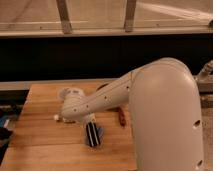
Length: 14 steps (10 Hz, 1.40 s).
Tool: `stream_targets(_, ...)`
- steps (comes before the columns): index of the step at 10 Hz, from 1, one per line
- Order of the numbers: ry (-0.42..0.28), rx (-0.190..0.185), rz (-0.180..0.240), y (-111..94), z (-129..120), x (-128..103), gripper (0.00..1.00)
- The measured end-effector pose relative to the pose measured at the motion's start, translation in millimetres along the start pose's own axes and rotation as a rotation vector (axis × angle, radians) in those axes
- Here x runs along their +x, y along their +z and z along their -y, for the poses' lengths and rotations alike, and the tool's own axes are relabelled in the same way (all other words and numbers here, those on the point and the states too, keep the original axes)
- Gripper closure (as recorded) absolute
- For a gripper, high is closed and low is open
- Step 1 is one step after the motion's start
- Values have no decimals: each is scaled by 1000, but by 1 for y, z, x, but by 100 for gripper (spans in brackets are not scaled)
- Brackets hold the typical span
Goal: Place the eraser on the white sponge
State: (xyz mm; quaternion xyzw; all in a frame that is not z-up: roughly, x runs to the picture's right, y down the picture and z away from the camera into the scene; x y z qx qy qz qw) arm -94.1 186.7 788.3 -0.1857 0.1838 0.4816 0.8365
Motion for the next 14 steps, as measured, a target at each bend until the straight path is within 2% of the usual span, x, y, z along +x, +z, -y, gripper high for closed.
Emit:
stream_targets(3, -17, -3, 7, -7, -5, -2, 32)
stream_targets(4, -22, -6, 8, -8, -7, -3, 30)
stream_targets(8, -25, -11, 6, -5, -8, -2, 30)
stream_targets(10, -18, -1, 15, -8, -4, -2, 30)
stream_targets(12, 4, 28, 46, -27, 9, -3, 30)
stream_targets(14, 49, 48, 110, -57, 27, -3, 30)
